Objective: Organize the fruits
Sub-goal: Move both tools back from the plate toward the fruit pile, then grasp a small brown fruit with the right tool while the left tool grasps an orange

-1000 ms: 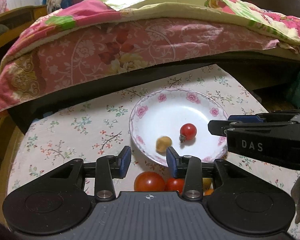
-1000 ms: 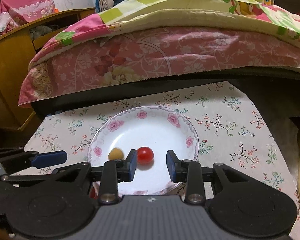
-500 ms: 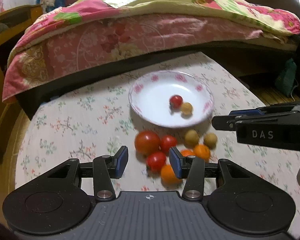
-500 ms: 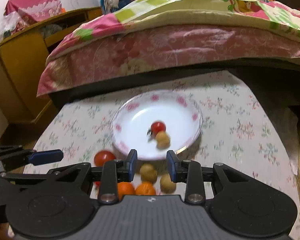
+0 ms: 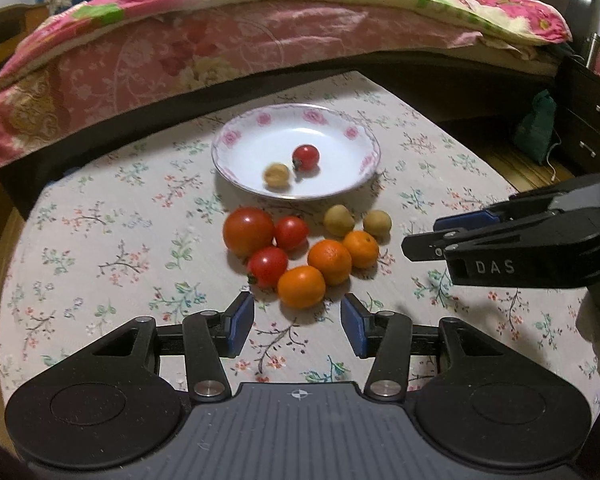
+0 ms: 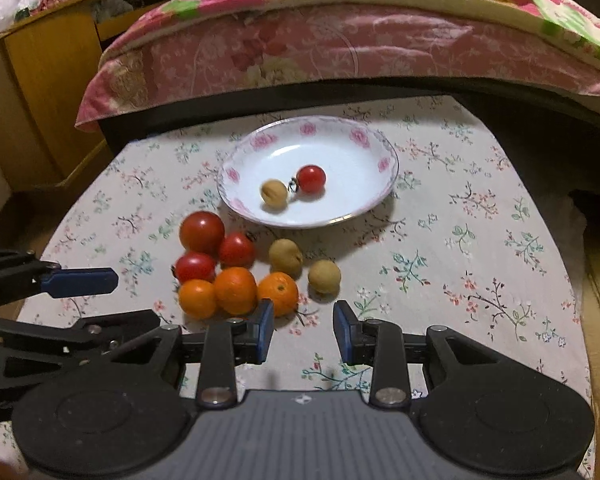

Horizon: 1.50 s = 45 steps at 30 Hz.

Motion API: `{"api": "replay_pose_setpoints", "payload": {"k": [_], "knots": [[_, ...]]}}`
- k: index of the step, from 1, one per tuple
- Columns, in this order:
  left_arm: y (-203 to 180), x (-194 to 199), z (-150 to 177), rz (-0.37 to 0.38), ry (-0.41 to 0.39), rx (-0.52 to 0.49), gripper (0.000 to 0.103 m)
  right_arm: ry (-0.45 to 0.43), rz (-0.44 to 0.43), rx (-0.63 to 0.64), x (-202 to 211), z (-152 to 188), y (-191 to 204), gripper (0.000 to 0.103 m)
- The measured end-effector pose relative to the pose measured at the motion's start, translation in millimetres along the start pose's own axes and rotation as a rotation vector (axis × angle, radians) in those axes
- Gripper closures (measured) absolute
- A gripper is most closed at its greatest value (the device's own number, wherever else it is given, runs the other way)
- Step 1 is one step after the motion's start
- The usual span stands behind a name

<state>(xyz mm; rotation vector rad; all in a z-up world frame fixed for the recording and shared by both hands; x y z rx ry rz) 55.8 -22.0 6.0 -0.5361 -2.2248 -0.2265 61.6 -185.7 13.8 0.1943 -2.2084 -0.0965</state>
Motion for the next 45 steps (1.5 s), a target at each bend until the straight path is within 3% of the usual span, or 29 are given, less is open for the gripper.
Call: {"api": "replay_pose_setpoints", "payload": {"k": [8, 25, 30, 35, 45], "knots": [[-2.4, -15.9, 5.6, 0.025, 0.016, -0.045, 0.048, 0.001, 0.043, 0.026, -18.0, -7.6, -11.4, 0.071], [-6.8, -39.8, 5.7, 0.051, 0.004, -0.091, 0.048, 0.049, 0.013, 0.074, -63.5, -21.1, -10.4, 0.072], [-8.4, -47.4, 6.1, 0.035, -0.013, -0.1, 0.047, 0.051, 0.034, 0.127, -66.5, -19.1, -4.6, 0.077], [-9.3, -49.8, 4.8, 0.013, -0.016, -0.112, 0.056, 0.06, 0.03, 0.113, -64.3, -19.1, -7.7, 0.078], [-6.7, -53.4, 4.2, 0.014, 0.0, -0.098, 0.063, 0.068, 0.018, 0.111, -60.3, -17.1, -8.9, 0.078]]}}
Point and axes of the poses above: each gripper's, at about its wrist camera, not at the fingertips, and x roughly against the way its jaws point, y to its left, z to its underside, the point moved 2 cm from there along -x, roughly the way its jaws point, and after that the axes turned 1 degree about -x, right-handed, at the moved point
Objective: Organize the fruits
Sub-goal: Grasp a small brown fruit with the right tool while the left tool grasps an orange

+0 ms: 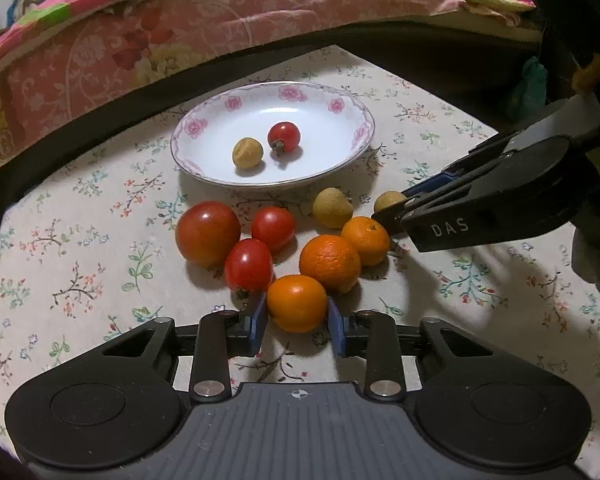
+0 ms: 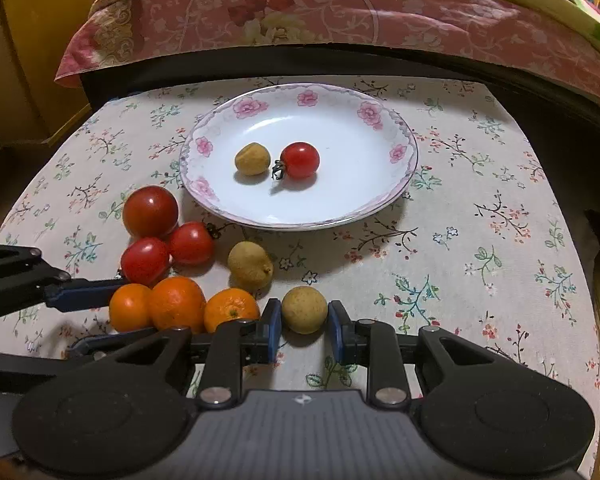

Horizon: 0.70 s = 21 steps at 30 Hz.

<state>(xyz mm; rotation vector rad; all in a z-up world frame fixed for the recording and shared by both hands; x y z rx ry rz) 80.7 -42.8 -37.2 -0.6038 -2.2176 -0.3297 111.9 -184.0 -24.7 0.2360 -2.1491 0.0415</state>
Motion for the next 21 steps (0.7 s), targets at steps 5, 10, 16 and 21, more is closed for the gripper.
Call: {"api": "replay_pose_setpoints", "payload": {"k": [5, 10, 16, 21], "knots": [[-3.6, 9.8, 4.4, 0.019, 0.004, -0.023, 0.063, -0.007, -0.002, 0.02, 9.1, 3.5, 0.1, 0.078], [-0.8, 15.5, 13.8, 0.038, 0.015, -0.012, 0.063, 0.013, -0.018, 0.039, 19.1, 15.2, 0.8, 0.078], [-1.7, 13.6, 18.5, 0.046, 0.013, -0.017, 0.06, 0.031, -0.021, 0.11, 13.8, 22.9, 14.4, 0.078], [-5.5, 11.5, 19.9, 0.035, 0.013, -0.038, 0.057, 0.032, -0.032, 0.109, 13.6, 23.7, 11.9, 0.077]]}}
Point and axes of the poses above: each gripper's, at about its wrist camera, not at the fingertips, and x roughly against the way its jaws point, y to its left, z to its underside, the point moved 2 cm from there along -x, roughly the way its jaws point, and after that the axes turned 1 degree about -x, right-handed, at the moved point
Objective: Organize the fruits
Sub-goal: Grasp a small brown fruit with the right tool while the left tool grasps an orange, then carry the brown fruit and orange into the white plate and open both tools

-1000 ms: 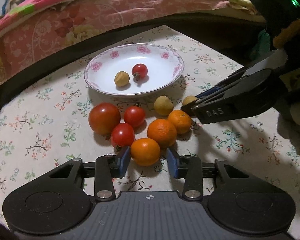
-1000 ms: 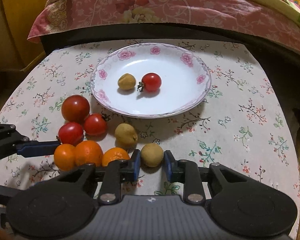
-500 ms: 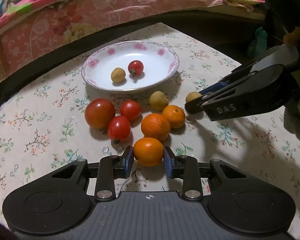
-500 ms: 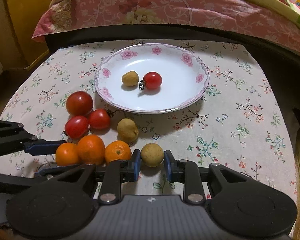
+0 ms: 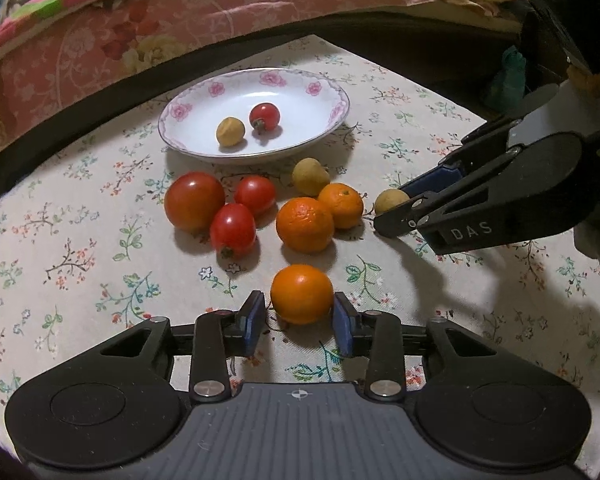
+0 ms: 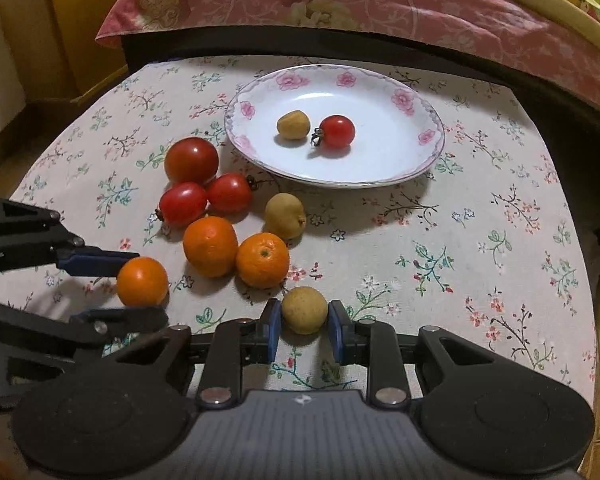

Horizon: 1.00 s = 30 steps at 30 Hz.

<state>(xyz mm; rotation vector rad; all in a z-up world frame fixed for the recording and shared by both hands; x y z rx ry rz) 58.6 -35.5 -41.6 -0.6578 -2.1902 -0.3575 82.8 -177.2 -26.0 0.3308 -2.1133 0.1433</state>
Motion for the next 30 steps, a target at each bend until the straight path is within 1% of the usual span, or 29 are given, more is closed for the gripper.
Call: {"api": "replay_pose_setpoints", "payload": {"k": [4, 8, 19, 22, 24, 30], "knots": [[-0.8, -4.0, -4.3, 0.002, -0.003, 0.01, 0.057, -0.005, -0.004, 0.004, 1.2, 0.8, -0.9, 0.077], [-2.9, -4.3, -4.0, 0.005, -0.004, 0.006, 0.057, -0.006, -0.008, -0.001, 1.2, 1.1, -3.4, 0.072], [-4.6, -1.1, -2.6, -0.004, 0.01, 0.002, 0.055, -0.008, -0.008, -0.006, 0.3, -0.1, -4.0, 0.072], [-5.1, -0.3, -1.0, -0.004, 0.008, 0.001, 0.056, -0.009, -0.004, -0.004, -0.5, -0.9, -2.8, 0.073], [-6.3, 0.1, -1.4, 0.002, 0.01, -0.002, 0.06, -0.007, -0.001, -0.001, -1.2, -1.6, -1.5, 0.075], [-7.4, 2.2, -2.2, -0.001, 0.016, -0.011, 0.061, -0.004, 0.0, -0.007, -1.3, -3.3, -0.6, 0.078]]}}
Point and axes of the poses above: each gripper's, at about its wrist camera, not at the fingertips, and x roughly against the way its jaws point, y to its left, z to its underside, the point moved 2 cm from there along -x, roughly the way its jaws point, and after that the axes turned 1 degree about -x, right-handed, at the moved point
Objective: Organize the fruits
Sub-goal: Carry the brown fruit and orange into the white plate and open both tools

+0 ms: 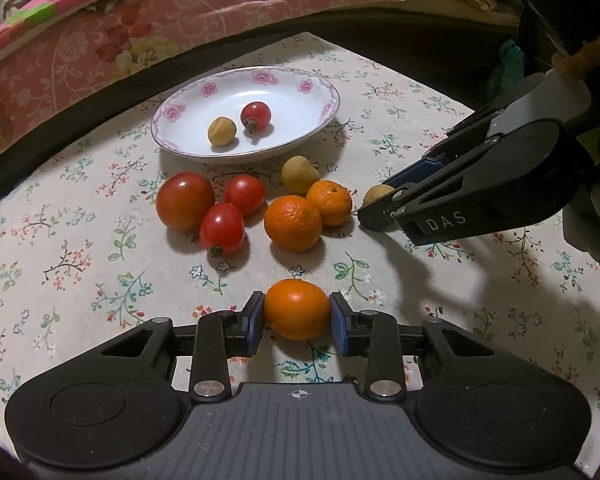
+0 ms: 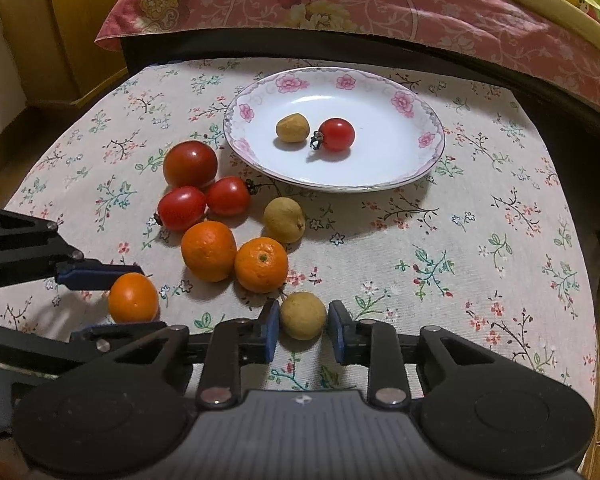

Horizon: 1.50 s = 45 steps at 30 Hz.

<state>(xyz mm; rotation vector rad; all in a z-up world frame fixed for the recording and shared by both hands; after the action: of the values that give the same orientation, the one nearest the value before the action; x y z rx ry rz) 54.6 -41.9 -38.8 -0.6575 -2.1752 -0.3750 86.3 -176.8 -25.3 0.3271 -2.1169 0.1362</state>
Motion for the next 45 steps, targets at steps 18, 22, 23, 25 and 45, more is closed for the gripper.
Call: {"api": "replay_pose_setpoints", "payload": {"k": [18, 22, 23, 25, 45], "knots": [[17.5, 9.0, -48.4, -0.027, -0.105, 0.091, 0.061, -0.107, -0.008, -0.035, 22.8, -27.6, 0.6, 0.078], [23.3, 5.8, -64.2, -0.049, -0.132, 0.102, 0.061, -0.158, -0.003, -0.073, 27.7, -44.5, -5.7, 0.078], [24.1, 3.4, -67.9, -0.053, -0.136, 0.103, 0.061, -0.164, -0.002, -0.093, 27.3, -48.5, -9.2, 0.078], [24.9, -1.4, -73.7, -0.062, -0.141, 0.102, 0.061, -0.172, 0.003, -0.113, 24.9, -54.9, -14.2, 0.078], [42.4, -42.9, -90.6, -0.089, -0.125, 0.129, 0.061, -0.168, 0.014, -0.199, -15.9, -82.2, -42.5, 0.078]]}}
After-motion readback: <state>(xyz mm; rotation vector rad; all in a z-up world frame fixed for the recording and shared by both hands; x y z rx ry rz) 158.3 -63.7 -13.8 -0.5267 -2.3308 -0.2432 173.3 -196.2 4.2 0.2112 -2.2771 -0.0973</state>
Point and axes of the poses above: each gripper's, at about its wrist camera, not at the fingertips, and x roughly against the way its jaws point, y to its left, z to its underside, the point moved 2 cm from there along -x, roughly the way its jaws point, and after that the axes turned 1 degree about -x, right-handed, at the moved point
